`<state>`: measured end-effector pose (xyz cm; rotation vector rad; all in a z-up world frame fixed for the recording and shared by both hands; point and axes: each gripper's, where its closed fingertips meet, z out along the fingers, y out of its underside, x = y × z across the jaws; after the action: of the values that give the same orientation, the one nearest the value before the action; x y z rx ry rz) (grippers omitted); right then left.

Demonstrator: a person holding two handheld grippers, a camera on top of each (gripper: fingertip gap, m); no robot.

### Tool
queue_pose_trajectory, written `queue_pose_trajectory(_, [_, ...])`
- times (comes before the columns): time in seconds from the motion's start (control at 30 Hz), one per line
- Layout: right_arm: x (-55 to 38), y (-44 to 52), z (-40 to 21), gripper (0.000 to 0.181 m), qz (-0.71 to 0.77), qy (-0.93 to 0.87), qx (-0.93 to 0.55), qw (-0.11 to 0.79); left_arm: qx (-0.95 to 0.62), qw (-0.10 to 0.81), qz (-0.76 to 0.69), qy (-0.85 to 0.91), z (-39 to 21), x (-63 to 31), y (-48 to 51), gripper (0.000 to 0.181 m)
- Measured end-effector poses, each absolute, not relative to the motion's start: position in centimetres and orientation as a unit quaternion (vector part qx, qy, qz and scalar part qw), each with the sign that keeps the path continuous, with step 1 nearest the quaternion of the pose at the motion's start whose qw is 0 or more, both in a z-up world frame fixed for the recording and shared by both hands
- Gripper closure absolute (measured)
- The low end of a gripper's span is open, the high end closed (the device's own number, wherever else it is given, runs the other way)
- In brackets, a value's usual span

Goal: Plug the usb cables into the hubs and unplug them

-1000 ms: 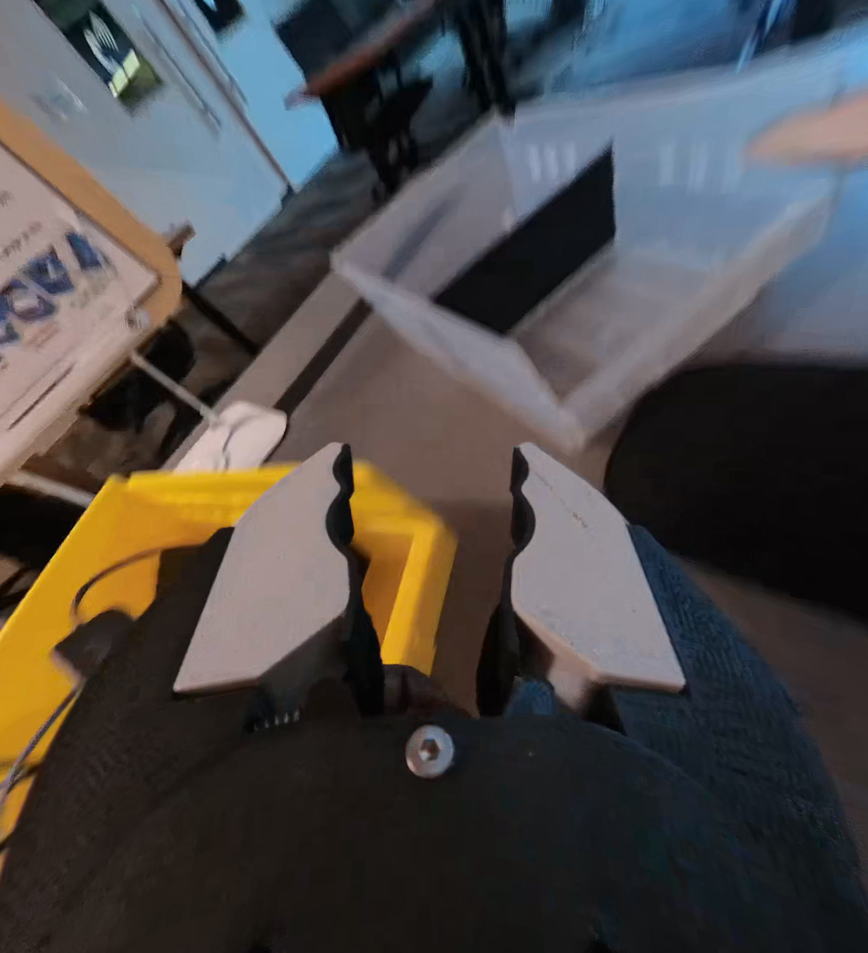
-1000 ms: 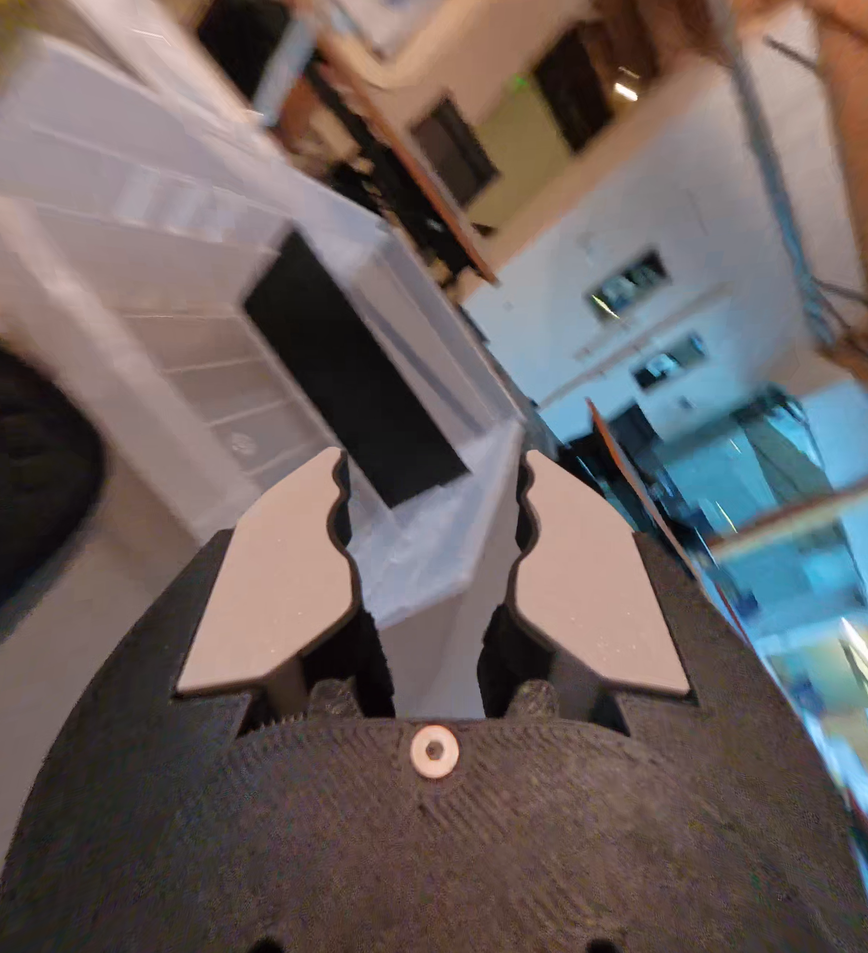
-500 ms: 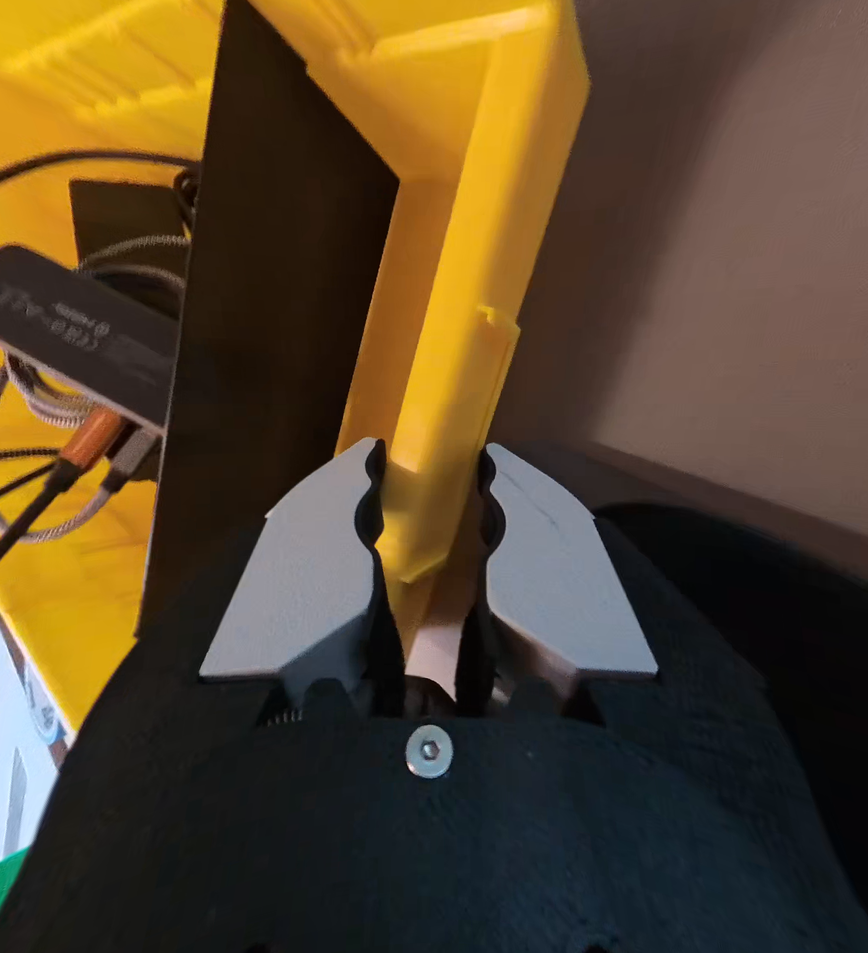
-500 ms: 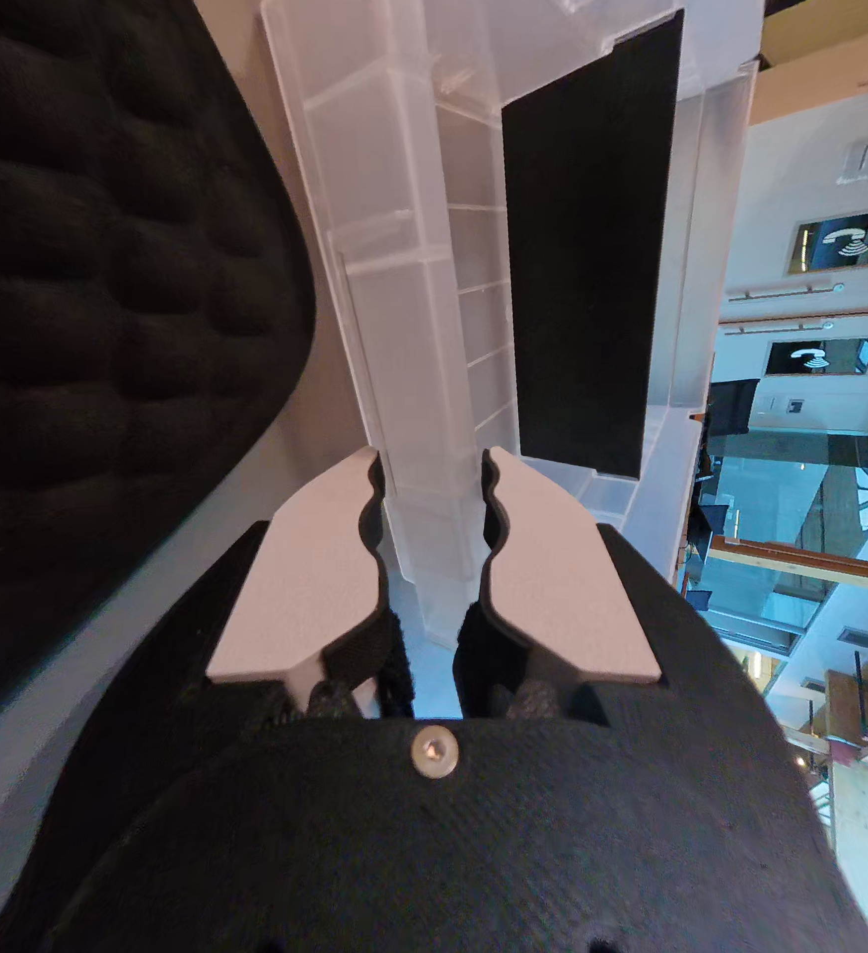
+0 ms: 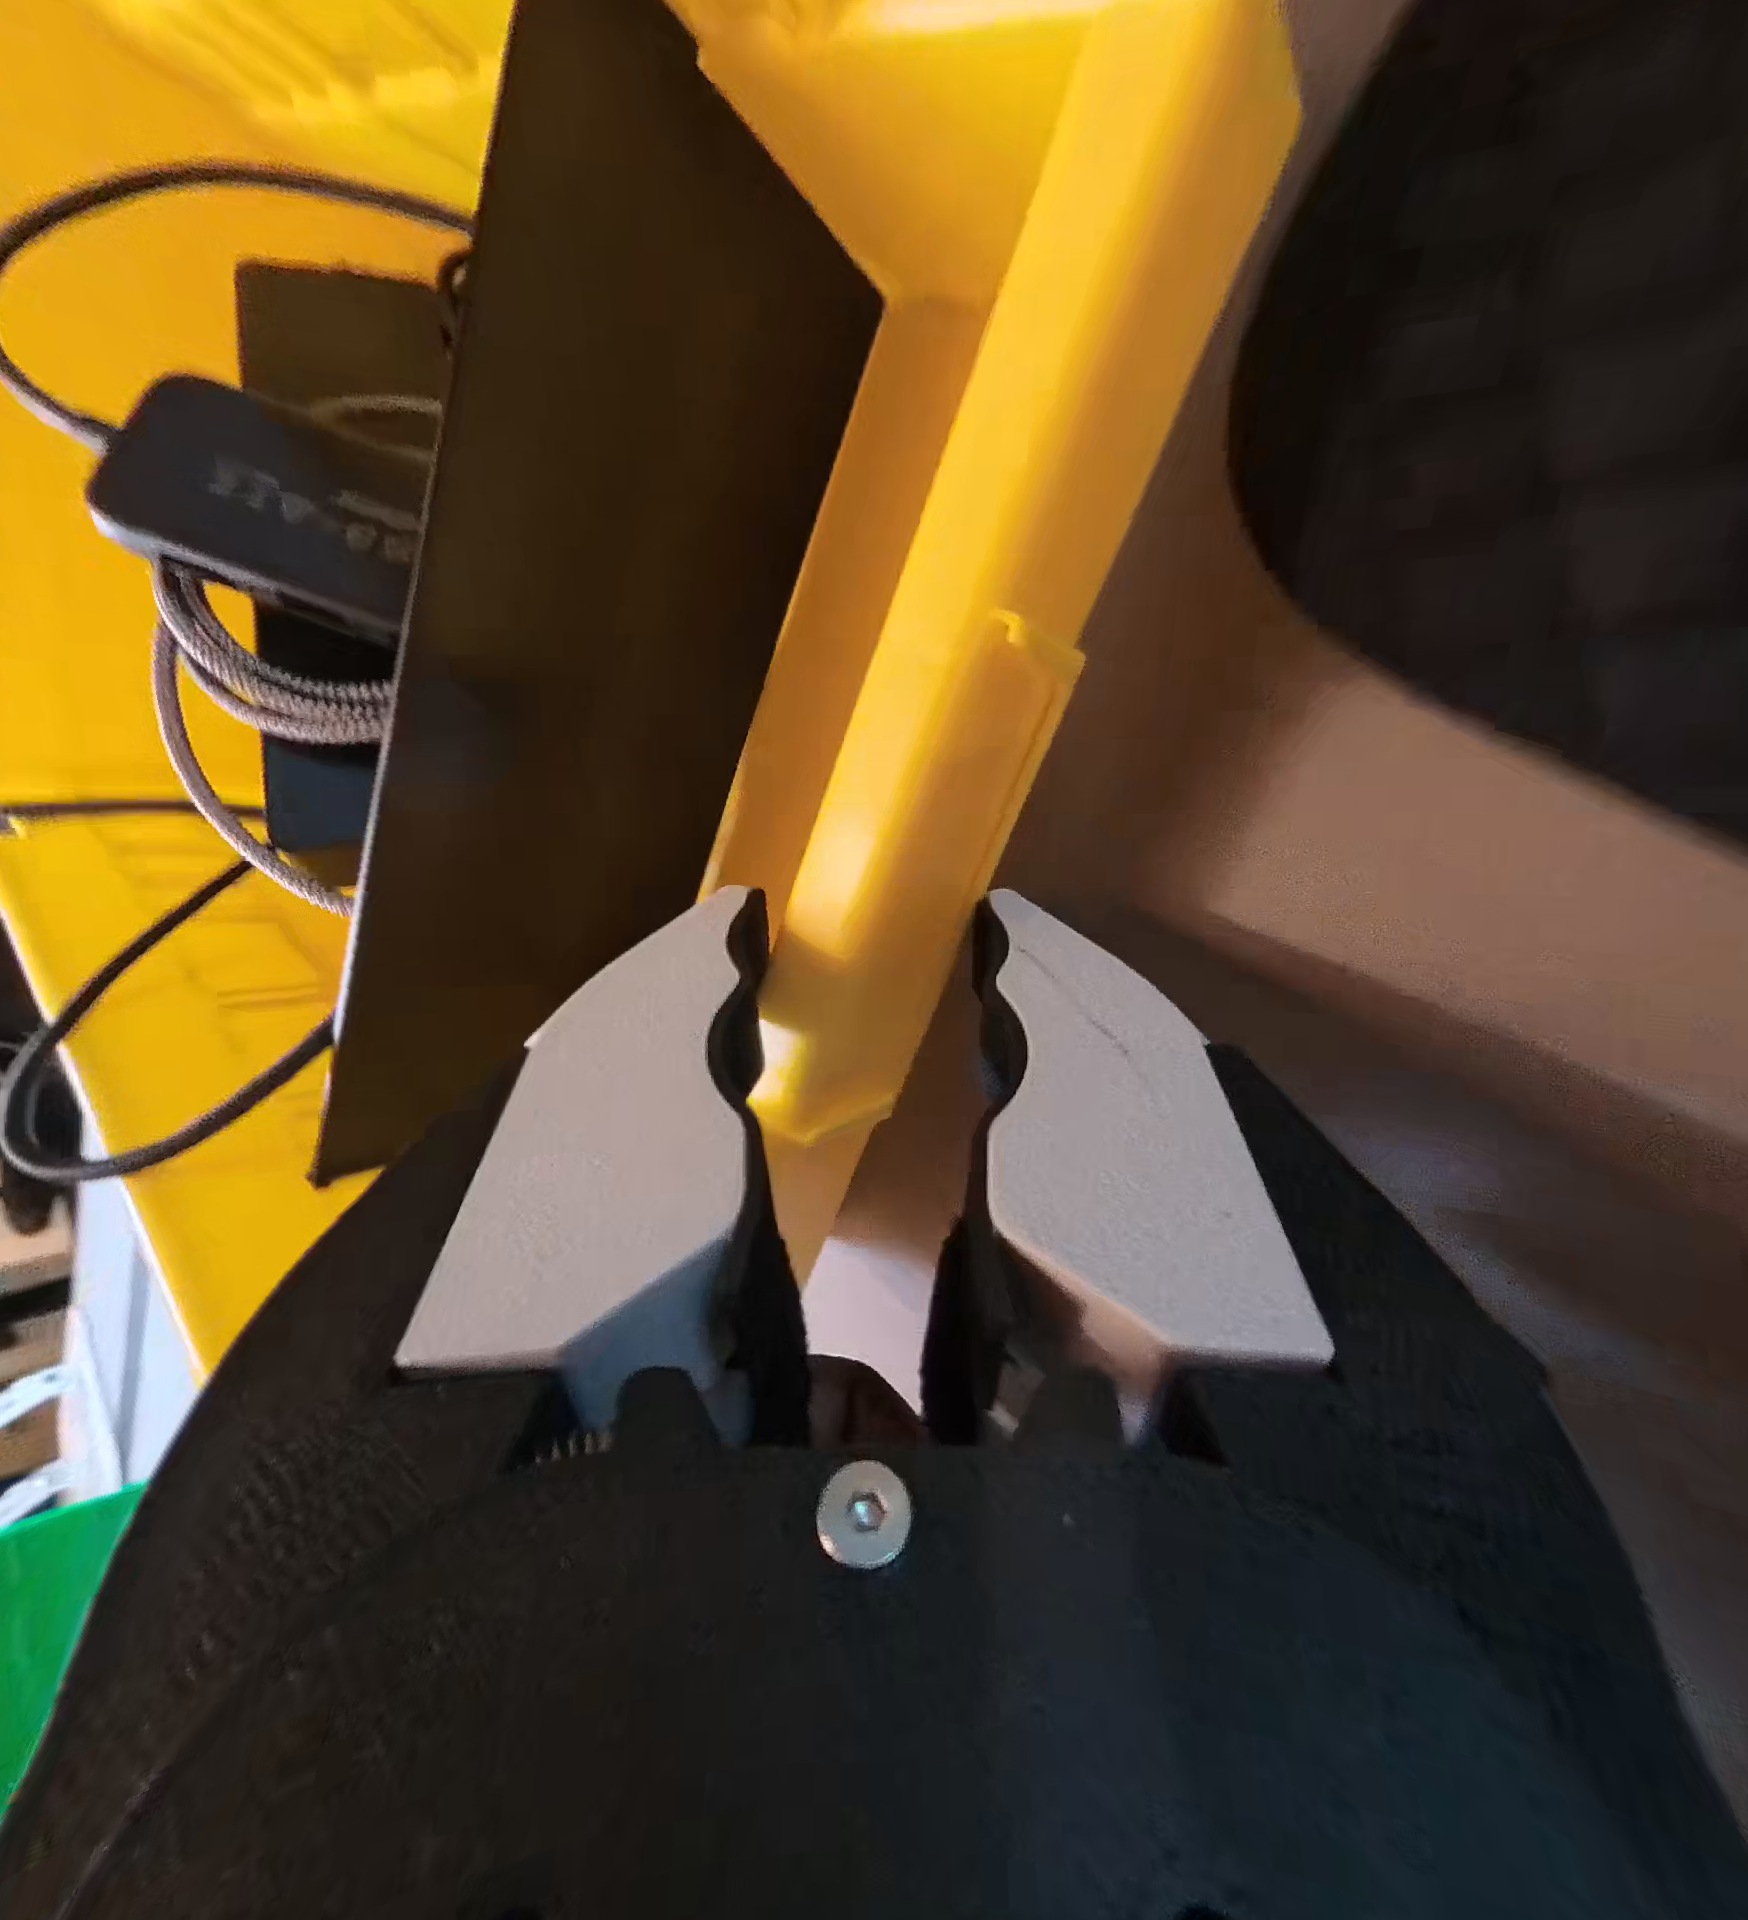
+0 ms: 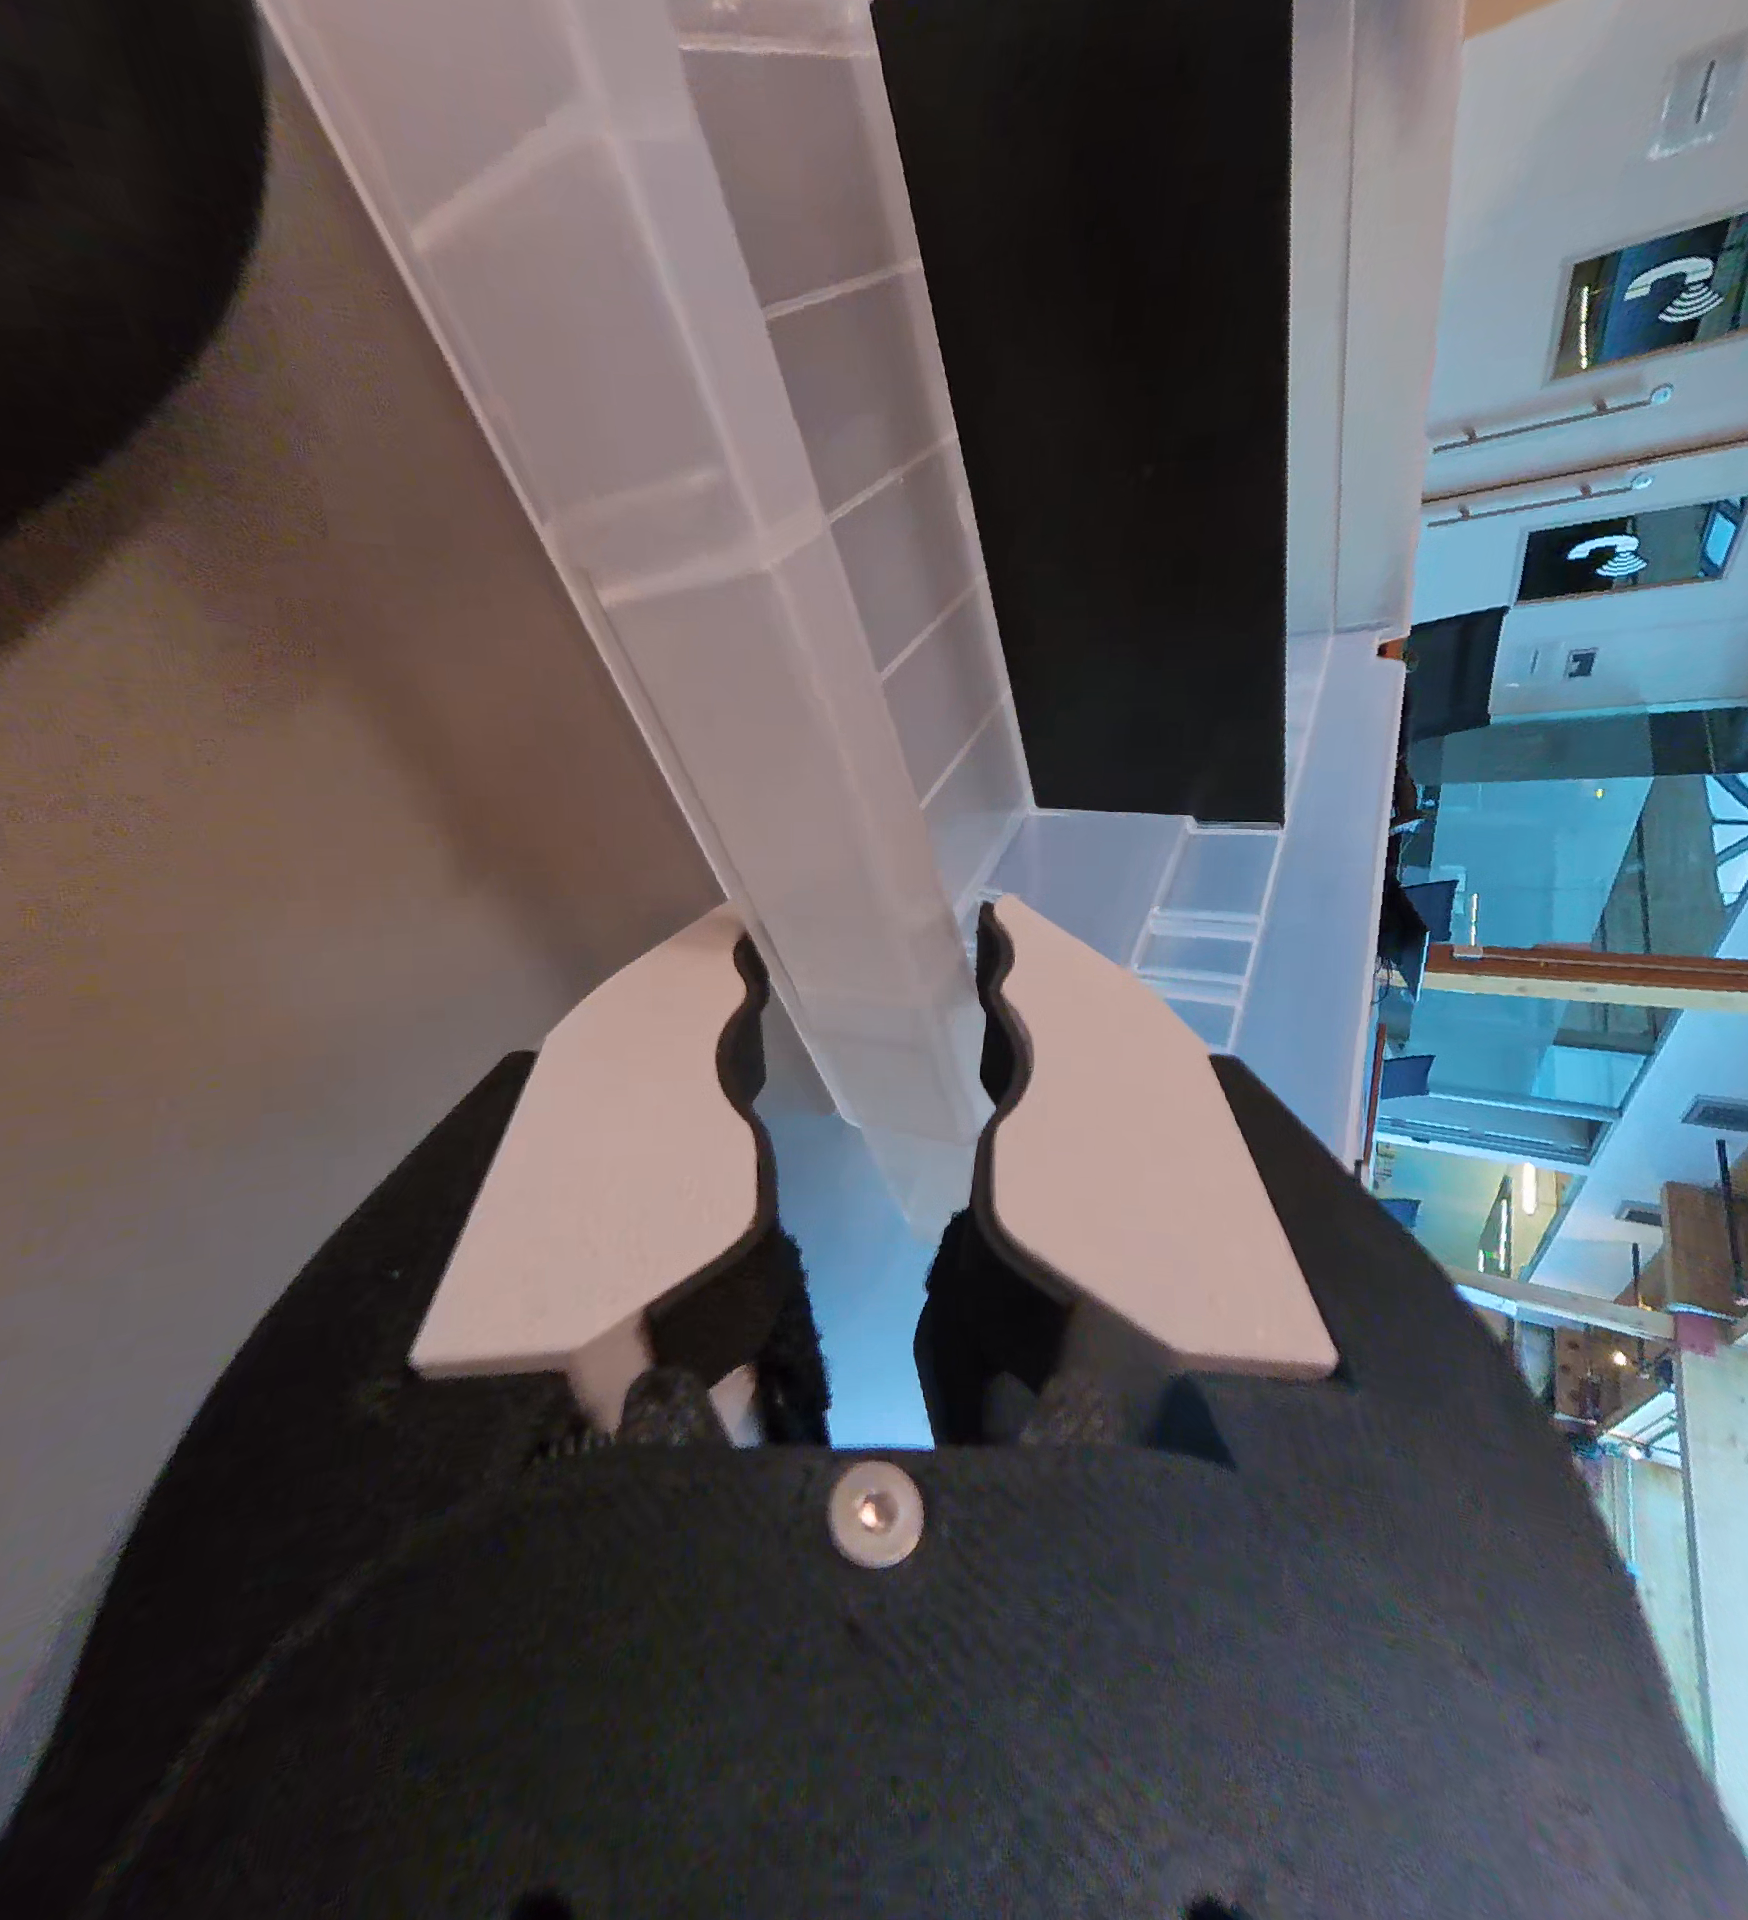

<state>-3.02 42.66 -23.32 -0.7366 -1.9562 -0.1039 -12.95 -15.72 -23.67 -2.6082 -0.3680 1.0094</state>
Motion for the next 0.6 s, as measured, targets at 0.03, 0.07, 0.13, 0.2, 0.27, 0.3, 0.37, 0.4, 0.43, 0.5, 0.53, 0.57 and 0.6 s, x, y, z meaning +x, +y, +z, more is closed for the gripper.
queue_pose_trajectory(0.03, [-2.7,43.1,-23.3,0.143,-0.045,-0.809,-0.307,0.500,-0.912,0.159,0.361,-0.112,-23.6,-12.5,-16.8,0.144])
queue_pose_trajectory(0.07, [-2.4,43.7,-23.3,0.143,-0.049,-0.808,-0.310,0.498,-0.912,0.156,0.367,-0.096,-23.6,-11.9,-17.9,0.145])
queue_pose_trajectory(0.13, [-1.5,45.0,-23.4,0.142,-0.061,-0.806,-0.318,0.495,-0.911,0.162,0.371,-0.077,-23.5,-10.8,-19.8,0.146])
queue_pose_trajectory(0.2, [-0.6,46.3,-23.4,0.141,-0.069,-0.801,-0.330,0.494,-0.910,0.172,0.372,-0.068,-23.5,-9.6,-21.4,0.146])
queue_pose_trajectory(0.27, [0.3,47.7,-23.4,0.139,-0.074,-0.795,-0.343,0.495,-0.909,0.180,0.370,-0.066,-23.4,-8.6,-23.0,0.146])
queue_pose_trajectory(0.3, [0.8,48.4,-23.4,0.138,-0.076,-0.791,-0.351,0.496,-0.908,0.186,0.369,-0.069,-23.4,-8.2,-23.7,0.145])
queue_pose_trajectory(0.37, [1.7,49.4,-23.4,0.135,-0.077,-0.784,-0.367,0.494,-0.903,0.199,0.372,-0.079,-23.4,-7.7,-24.8,0.144])
queue_pose_trajectory(0.4, [2.1,49.6,-23.5,0.130,-0.070,-0.785,-0.372,0.490,-0.900,0.203,0.376,-0.087,-23.4,-7.6,-25.2,0.142])
queue_pose_trajectory(0.43, [2.3,49.6,-23.5,0.128,-0.057,-0.786,-0.377,0.486,-0.897,0.210,0.377,-0.098,-23.3,-7.6,-25.4,0.141])
queue_pose_trajectory(0.5, [2.7,49.1,-23.2,0.122,-0.009,-0.785,-0.391,0.480,-0.891,0.242,0.364,-0.127,-23.0,-7.2,-25.2,0.132])
queue_pose_trajectory(0.53, [2.8,48.7,-22.8,0.119,0.025,-0.780,-0.401,0.480,-0.884,0.271,0.354,-0.142,-22.4,-6.9,-24.7,0.127])
queue_pose_trajectory(0.57, [2.9,48.1,-22.1,0.117,0.065,-0.771,-0.409,0.483,-0.873,0.317,0.338,-0.154,-21.4,-6.5,-24.0,0.124])
queue_pose_trajectory(0.6, [2.9,47.6,-21.3,0.113,0.105,-0.762,-0.416,0.485,-0.855,0.379,0.313,-0.162,-19.9,-6.0,-22.8,0.121])
